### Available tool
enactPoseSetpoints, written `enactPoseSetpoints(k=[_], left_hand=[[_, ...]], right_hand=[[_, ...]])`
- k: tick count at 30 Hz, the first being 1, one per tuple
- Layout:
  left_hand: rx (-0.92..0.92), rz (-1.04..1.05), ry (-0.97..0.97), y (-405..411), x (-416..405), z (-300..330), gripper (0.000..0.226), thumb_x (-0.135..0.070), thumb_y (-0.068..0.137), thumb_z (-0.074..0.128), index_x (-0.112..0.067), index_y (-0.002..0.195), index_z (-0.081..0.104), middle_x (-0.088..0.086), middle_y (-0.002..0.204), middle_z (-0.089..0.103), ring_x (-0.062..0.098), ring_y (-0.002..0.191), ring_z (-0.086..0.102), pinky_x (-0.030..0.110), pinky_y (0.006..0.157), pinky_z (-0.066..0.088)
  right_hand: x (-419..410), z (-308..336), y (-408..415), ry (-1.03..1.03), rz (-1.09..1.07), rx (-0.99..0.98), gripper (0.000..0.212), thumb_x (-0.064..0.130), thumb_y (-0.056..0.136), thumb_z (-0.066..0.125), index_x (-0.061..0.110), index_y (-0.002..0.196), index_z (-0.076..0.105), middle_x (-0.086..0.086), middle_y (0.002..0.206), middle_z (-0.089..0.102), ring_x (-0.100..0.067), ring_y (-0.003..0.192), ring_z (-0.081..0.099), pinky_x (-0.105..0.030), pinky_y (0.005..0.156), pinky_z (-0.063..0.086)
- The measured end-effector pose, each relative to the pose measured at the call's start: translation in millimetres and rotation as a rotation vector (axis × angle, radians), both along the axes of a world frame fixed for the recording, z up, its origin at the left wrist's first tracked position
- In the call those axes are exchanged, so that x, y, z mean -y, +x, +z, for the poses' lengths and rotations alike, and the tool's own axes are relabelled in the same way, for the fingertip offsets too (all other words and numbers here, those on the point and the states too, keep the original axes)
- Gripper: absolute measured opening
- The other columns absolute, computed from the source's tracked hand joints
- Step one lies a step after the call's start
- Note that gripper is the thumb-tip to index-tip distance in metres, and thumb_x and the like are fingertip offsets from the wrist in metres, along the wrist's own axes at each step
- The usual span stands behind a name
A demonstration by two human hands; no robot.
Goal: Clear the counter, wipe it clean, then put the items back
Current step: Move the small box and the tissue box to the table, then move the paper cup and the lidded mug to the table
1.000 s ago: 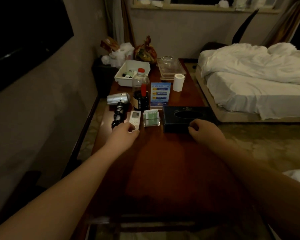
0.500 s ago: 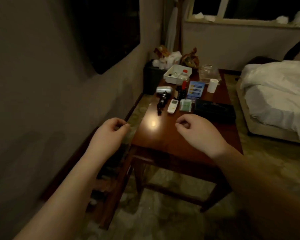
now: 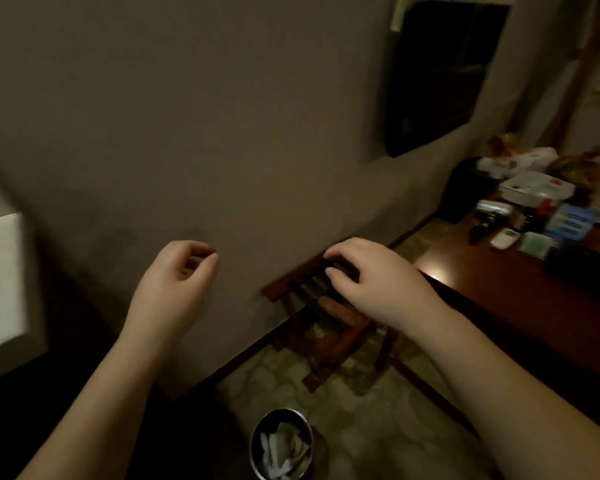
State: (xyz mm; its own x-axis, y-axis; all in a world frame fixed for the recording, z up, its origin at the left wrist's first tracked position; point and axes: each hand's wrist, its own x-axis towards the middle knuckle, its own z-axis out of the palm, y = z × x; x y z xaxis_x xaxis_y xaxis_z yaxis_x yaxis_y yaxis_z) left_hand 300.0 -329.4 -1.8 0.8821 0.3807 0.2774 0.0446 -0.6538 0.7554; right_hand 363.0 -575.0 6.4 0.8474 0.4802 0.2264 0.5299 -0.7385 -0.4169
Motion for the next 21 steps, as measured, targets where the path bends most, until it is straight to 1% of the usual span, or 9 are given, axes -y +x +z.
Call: enactPoseSetpoints(k=[3,5,7,8,10,14,18,21], left_hand=[[0.064,0.175,-0.016,-53.0,-56.6,8.4,0.013,-0.031,0.094,0.057,-0.025,0.104,0.063,-0.007,0.098,0.063,0.003,0.087,0.057,0.020,0.067,0.041],[0.094,0.262,-0.050,-85.5,-87.8,12.8,0.012,-0.028,0.094,0.057,-0.023,0.102,0.064,-0.005,0.096,0.064,0.002,0.086,0.058,0.019,0.066,0.042],[0.111,0.340,-0.076,-115.7,-115.9,17.1,0.010,-0.026,0.094,0.056,-0.022,0.100,0.064,-0.009,0.093,0.063,0.000,0.083,0.056,0.015,0.061,0.040],[0.114,0.375,-0.083,-129.9,-129.6,18.5,0.010,-0.026,0.094,0.056,-0.022,0.099,0.064,-0.011,0.094,0.062,-0.002,0.082,0.055,0.015,0.061,0.039],[0.113,0.438,-0.092,-156.4,-157.9,20.2,0.011,-0.028,0.094,0.055,-0.023,0.099,0.064,-0.014,0.095,0.061,-0.002,0.083,0.055,0.018,0.063,0.038],[0.107,0.541,-0.078,-203.2,-216.4,23.1,0.010,-0.030,0.095,0.053,-0.026,0.098,0.062,-0.016,0.098,0.060,-0.002,0.088,0.054,0.018,0.065,0.039],[0.111,0.645,-0.073,-241.7,-276.9,26.3,0.012,-0.030,0.096,0.053,-0.023,0.101,0.062,-0.009,0.100,0.062,0.001,0.087,0.055,0.021,0.064,0.040],[0.098,0.725,-0.058,-264.9,-323.3,27.4,0.015,-0.029,0.096,0.053,-0.020,0.105,0.062,-0.005,0.101,0.061,0.001,0.085,0.054,0.018,0.064,0.038]], right_hand=[[-62.9,11.2,-22.1,0.027,0.133,-0.029,0.033,0.040,0.096,0.048,0.030,0.127,0.055,0.018,0.121,0.053,0.000,0.111,0.050,-0.022,0.092,0.045],[-101.8,14.4,-36.9,0.049,0.212,-0.041,0.032,0.039,0.096,0.048,0.030,0.126,0.056,0.019,0.119,0.054,0.002,0.109,0.050,-0.022,0.091,0.046],[-140.7,15.2,-50.6,0.062,0.293,-0.038,0.030,0.038,0.096,0.050,0.029,0.123,0.058,0.018,0.116,0.056,0.002,0.106,0.052,-0.022,0.090,0.046],[-160.5,15.2,-56.8,0.064,0.330,-0.040,0.029,0.038,0.096,0.050,0.030,0.121,0.059,0.018,0.114,0.056,0.001,0.105,0.052,-0.022,0.089,0.047],[-200.2,15.1,-68.5,0.070,0.395,-0.046,0.026,0.038,0.095,0.050,0.030,0.118,0.060,0.019,0.110,0.057,0.001,0.102,0.054,-0.023,0.087,0.048],[-278.4,16.5,-90.5,0.088,0.513,-0.045,0.024,0.037,0.095,0.050,0.030,0.114,0.062,0.017,0.106,0.059,0.000,0.098,0.055,-0.026,0.083,0.049],[-355.5,18.2,-111.5,0.100,0.601,-0.057,0.024,0.036,0.095,0.049,0.028,0.112,0.064,0.017,0.106,0.060,-0.001,0.098,0.055,-0.027,0.082,0.049],[-413.5,18.9,-125.3,0.085,0.669,-0.067,0.024,0.035,0.094,0.049,0.027,0.111,0.064,0.015,0.107,0.062,-0.004,0.099,0.056,-0.027,0.082,0.048]])
